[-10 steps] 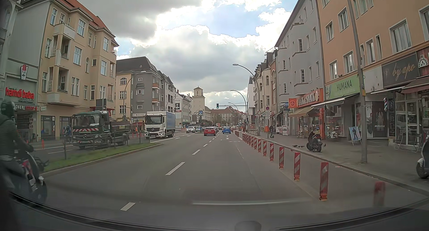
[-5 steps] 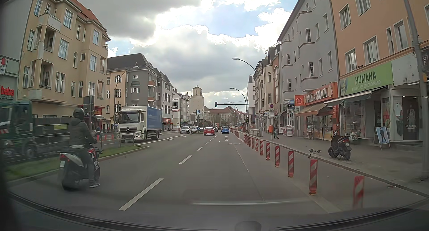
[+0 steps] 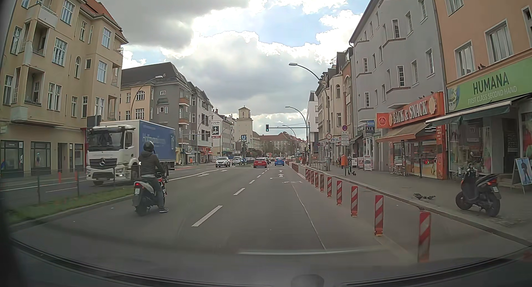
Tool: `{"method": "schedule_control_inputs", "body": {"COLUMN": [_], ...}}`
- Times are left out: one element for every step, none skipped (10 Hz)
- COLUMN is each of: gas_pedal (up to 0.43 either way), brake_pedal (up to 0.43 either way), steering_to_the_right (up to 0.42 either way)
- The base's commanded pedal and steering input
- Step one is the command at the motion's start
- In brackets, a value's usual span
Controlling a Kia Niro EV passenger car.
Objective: Follow the waypoints while adhering to traffic rules and regulations
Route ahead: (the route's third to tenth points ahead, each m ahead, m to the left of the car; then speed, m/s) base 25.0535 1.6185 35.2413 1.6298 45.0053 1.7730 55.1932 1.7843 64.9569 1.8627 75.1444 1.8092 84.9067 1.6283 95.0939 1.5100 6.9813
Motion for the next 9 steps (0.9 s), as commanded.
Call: {"method": "schedule_control_inputs", "body": {"gas_pedal": [0.028,0.028,0.028,0.028,0.028,0.028,0.028,0.028,0.028], "brake_pedal": [0.030,0.030,0.030,0.030,0.030,0.030,0.030,0.030,0.037], "steering_to_the_right": [-0.002,-0.002,-0.002,-0.002,-0.002,-0.002,-0.002,-0.004,-0.004]}}
